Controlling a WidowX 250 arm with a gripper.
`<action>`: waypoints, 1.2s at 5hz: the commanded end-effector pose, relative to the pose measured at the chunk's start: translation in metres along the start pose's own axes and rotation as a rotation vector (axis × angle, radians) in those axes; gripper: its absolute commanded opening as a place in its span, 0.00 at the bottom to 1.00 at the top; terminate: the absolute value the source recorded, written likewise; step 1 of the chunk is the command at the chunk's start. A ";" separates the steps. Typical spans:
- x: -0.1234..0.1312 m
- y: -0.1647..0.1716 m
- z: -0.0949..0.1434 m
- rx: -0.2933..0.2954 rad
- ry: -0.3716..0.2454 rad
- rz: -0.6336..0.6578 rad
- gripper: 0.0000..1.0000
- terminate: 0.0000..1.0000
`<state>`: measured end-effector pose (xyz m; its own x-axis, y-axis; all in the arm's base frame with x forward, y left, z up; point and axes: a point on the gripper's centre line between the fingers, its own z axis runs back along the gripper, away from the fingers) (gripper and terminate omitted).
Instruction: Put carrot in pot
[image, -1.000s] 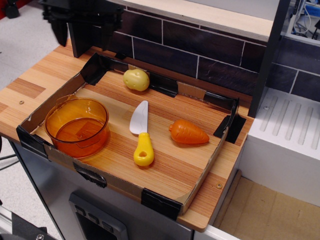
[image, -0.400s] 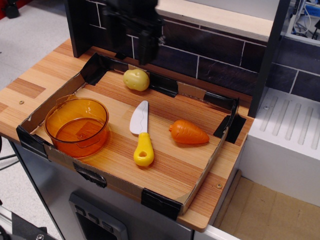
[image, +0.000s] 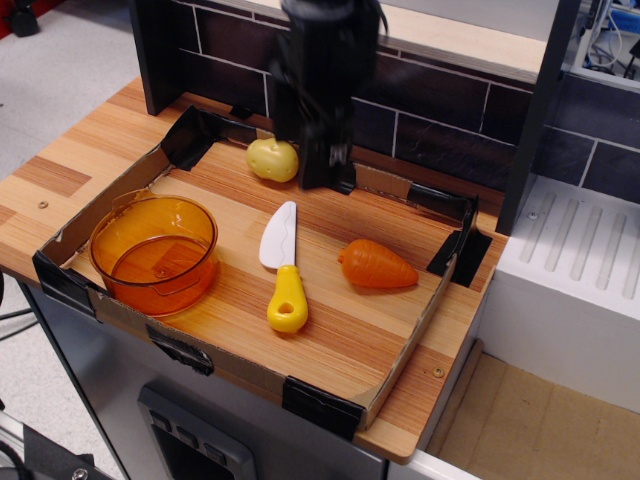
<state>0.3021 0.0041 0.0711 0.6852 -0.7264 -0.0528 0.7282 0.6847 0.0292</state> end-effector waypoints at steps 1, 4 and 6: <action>-0.004 -0.012 -0.007 0.093 -0.053 -0.414 1.00 0.00; 0.006 -0.026 -0.042 0.038 0.016 -0.426 1.00 0.00; 0.010 -0.034 -0.050 0.009 0.018 -0.429 1.00 0.00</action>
<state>0.2884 -0.0368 0.0095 0.3283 -0.9401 -0.0916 0.9433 0.3313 -0.0188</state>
